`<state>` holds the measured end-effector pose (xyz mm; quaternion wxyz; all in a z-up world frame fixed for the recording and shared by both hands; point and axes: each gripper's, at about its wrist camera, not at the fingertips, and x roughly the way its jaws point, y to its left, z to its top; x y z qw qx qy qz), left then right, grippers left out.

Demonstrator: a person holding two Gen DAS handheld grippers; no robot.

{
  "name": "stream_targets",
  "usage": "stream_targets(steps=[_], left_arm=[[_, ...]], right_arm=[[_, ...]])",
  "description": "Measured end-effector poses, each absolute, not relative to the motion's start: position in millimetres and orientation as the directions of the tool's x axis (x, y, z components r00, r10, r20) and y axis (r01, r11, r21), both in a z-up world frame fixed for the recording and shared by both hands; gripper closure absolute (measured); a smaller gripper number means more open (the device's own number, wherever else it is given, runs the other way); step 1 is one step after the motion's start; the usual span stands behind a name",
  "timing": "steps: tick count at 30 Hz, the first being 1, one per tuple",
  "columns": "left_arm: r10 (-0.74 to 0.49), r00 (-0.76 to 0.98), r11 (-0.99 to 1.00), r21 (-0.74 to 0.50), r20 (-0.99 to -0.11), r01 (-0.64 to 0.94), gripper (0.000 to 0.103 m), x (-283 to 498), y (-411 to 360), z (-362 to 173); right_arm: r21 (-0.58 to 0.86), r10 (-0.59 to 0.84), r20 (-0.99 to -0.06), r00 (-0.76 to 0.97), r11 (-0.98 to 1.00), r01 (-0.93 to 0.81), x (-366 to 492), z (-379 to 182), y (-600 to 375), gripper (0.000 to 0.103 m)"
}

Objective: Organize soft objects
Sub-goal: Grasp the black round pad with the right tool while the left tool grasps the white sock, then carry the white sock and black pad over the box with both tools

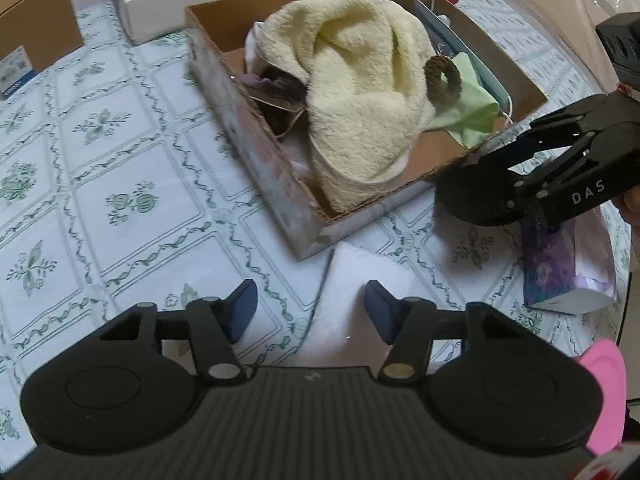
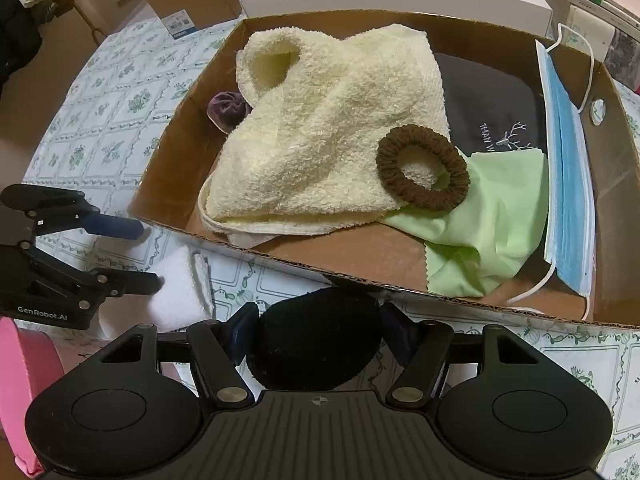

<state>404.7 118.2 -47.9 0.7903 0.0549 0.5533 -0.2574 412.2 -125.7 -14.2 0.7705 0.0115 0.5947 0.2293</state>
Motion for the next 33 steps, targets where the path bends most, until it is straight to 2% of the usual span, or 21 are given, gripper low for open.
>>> stream_targets(steps=[10,14,17,21,33], left_arm=[[-0.391,0.183,0.835,-0.264,-0.902,0.482,0.056,410.6,112.6,-51.3],[-0.395,0.159,0.832,-0.279,-0.905,0.480,0.073,411.9,108.8,-55.2],[-0.392,0.155,0.834,-0.278,-0.907,0.477,0.077,412.3,106.9,-56.5],[-0.389,0.174,0.837,-0.269,-0.905,0.476,0.089,409.7,110.5,-52.7],[-0.298,0.318,0.916,-0.176,-0.900,0.360,0.095,390.6,162.9,-21.8]], right_arm=[[0.287,0.364,-0.913,0.187,0.896,-0.340,411.7,-17.4,-125.9,0.037],[0.288,0.364,-0.912,0.189,0.896,-0.338,411.5,-17.2,-126.0,0.037],[0.287,0.364,-0.912,0.192,0.897,-0.338,411.5,-17.3,-126.8,0.037],[0.282,0.361,-0.912,0.196,0.898,-0.339,411.0,-16.6,-127.6,0.037],[0.291,0.377,-0.898,0.227,0.896,-0.337,403.5,-6.9,-128.5,0.037]])
